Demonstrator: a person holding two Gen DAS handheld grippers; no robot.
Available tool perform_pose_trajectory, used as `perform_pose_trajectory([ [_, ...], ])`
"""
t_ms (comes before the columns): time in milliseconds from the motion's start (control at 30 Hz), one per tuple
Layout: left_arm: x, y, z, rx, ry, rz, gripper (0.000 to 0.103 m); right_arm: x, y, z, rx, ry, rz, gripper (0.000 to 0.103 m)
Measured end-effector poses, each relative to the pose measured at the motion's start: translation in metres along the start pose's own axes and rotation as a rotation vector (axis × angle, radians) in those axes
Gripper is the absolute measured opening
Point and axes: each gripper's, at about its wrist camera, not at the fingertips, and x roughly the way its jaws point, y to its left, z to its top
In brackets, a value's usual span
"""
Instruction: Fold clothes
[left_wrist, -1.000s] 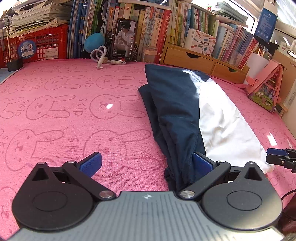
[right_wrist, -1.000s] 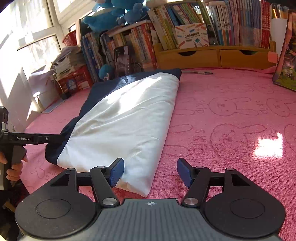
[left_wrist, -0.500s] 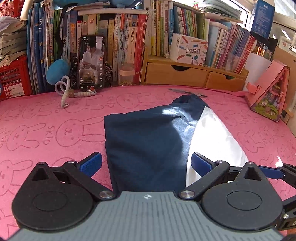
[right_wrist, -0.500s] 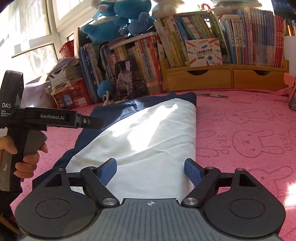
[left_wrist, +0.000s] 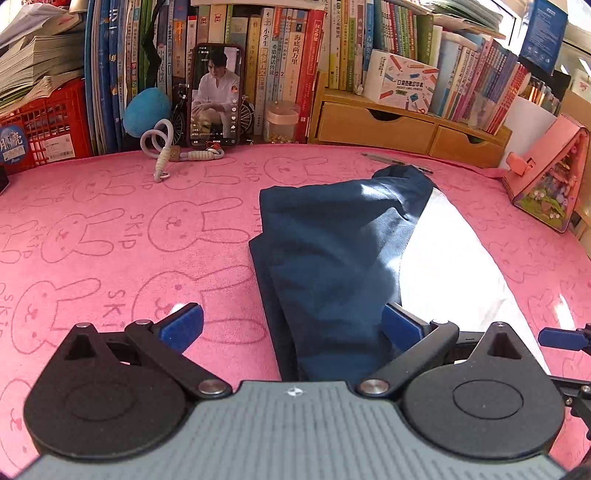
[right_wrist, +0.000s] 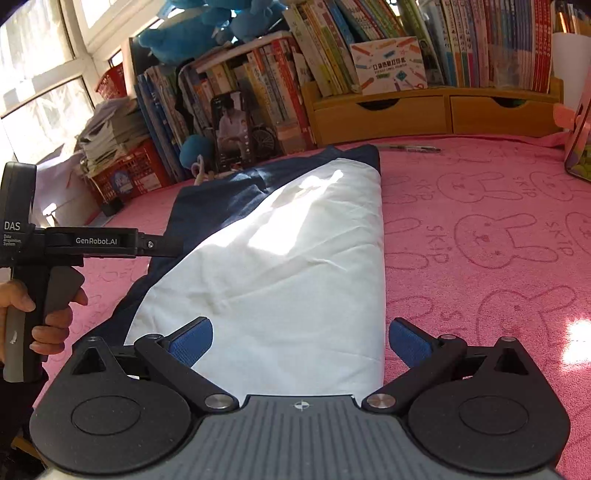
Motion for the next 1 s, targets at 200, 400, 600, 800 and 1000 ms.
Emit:
perform_pose_trajectory([
  [200, -0.046, -0.011, -0.028, 0.031, 0.001, -0.035, 0.103, -0.029, 0.019, -0.018, -0.080, 0.042, -0.077, 0.103],
  [400, -0.055, -0.035, -0.061, 0.064, 0.054, 0.024, 0.103, -0.042, 0.032, -0.042, -0.111, 0.070, -0.123, 0.103],
  [600, -0.057, -0.057, -0.083, 0.118, 0.093, 0.046, 0.103, -0.051, 0.038, -0.058, -0.093, 0.091, -0.116, 0.103],
  [800, -0.051, -0.070, -0.094, 0.134, 0.123, 0.058, 0.103, -0.054, 0.043, -0.065, -0.120, 0.098, -0.145, 0.103],
  [1000, -0.043, -0.073, -0.098, 0.107, 0.159, 0.051, 0.103, -0.047, 0.045, -0.068, -0.128, 0.107, -0.149, 0.103],
])
